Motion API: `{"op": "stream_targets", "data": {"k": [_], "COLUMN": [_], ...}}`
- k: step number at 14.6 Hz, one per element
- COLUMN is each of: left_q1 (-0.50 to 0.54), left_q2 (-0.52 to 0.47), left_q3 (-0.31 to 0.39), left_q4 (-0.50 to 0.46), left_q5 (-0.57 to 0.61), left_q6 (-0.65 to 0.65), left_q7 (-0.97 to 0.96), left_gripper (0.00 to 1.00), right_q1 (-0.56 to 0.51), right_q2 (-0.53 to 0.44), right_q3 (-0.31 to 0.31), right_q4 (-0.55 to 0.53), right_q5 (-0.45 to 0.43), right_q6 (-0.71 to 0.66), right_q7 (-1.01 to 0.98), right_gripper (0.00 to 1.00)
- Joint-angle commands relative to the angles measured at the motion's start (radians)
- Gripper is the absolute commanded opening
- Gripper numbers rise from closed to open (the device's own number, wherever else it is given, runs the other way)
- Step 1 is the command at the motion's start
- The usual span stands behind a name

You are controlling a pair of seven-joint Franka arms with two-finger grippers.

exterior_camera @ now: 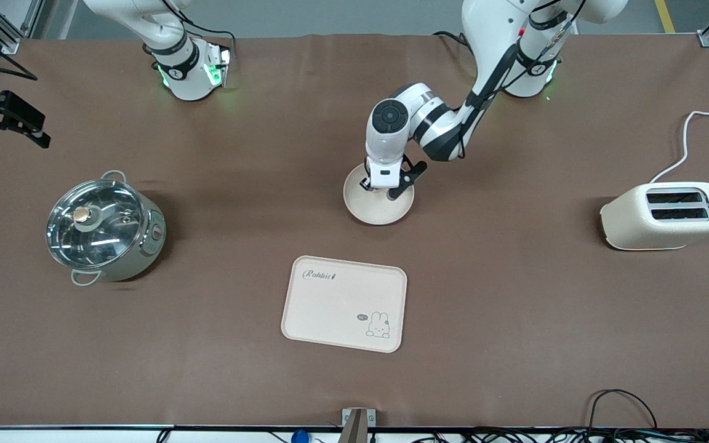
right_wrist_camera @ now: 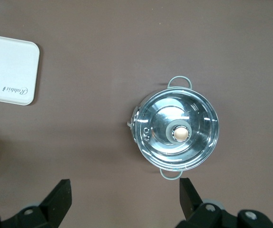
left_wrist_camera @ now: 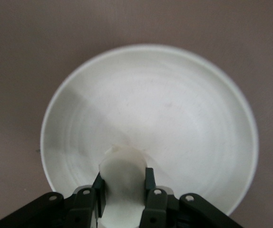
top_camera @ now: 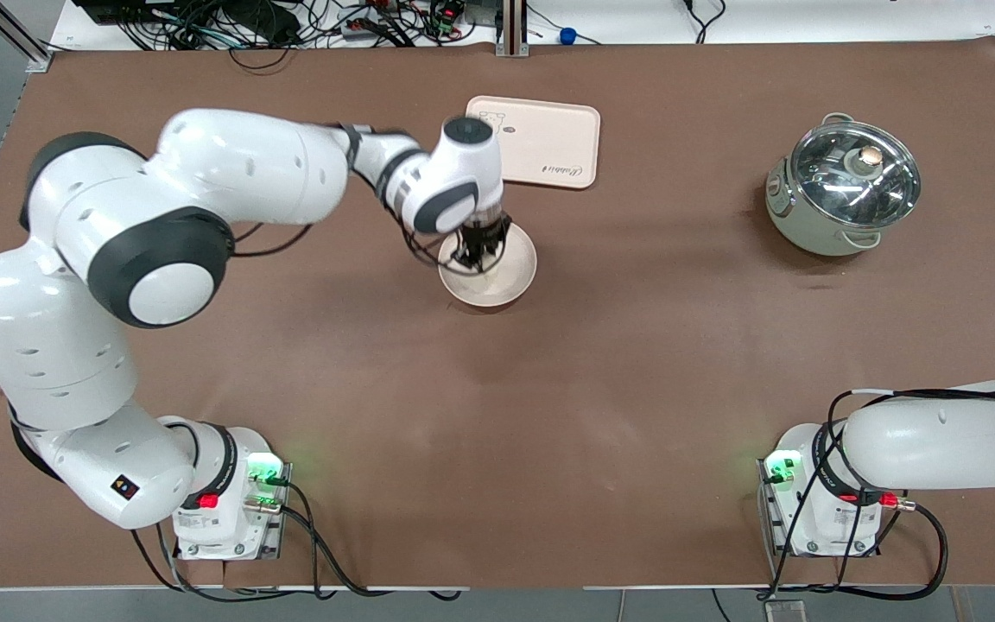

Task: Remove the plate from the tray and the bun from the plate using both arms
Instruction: 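Carry the bun toward the toaster and lower it onto the table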

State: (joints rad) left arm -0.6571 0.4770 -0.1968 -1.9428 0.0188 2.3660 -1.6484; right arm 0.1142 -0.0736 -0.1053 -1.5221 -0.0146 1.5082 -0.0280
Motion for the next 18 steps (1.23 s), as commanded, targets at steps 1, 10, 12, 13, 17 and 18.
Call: {"op": "stream_targets", "data": {"k": [1,10,12,13,17,18], "left_q1": [0.117,0.543,0.568,0.589,0.603,0.605], "left_q2": [-0.029,0.093,0.161,0.185,0.203,0.197], "left_q3": [0.004,-0.001,0.0,0.0,0.0,0.0], "left_q4": [0.114,0.206,0.26,0.266,0.268,0.271], "left_q5": [0.048,0.242,0.247,0.248,0.259,0.259], "left_q6": [-0.17,-0.166,-0.151,-0.124,-0.083,-0.083], "left_q7": [0.019,0.387,0.389,0.397,0.441,0.443], "left_gripper": [0.35,0.38,0.4,0.44,0.91,1.0], "right_q1": [-0.024,-0.025,-0.025,-0.025,-0.024,-0.024], "right_q2": [0.011,0.009,0.009,0.009,0.008,0.008], "right_q3": [0.013,0.015,0.015,0.015,0.015,0.015], "right_q4": [0.014,0.014,0.014,0.014,0.013,0.013], "right_q5": [-0.018,-0.015,-0.013,-0.013,-0.01,-0.01], "right_q6": [-0.008,-0.01,-0.014,-0.017,-0.017,-0.014], "right_q7": [-0.001,0.0,0.002,0.003,0.005,0.005], "right_gripper": [1.0,1.0,1.0,1.0,1.0,1.0]}}
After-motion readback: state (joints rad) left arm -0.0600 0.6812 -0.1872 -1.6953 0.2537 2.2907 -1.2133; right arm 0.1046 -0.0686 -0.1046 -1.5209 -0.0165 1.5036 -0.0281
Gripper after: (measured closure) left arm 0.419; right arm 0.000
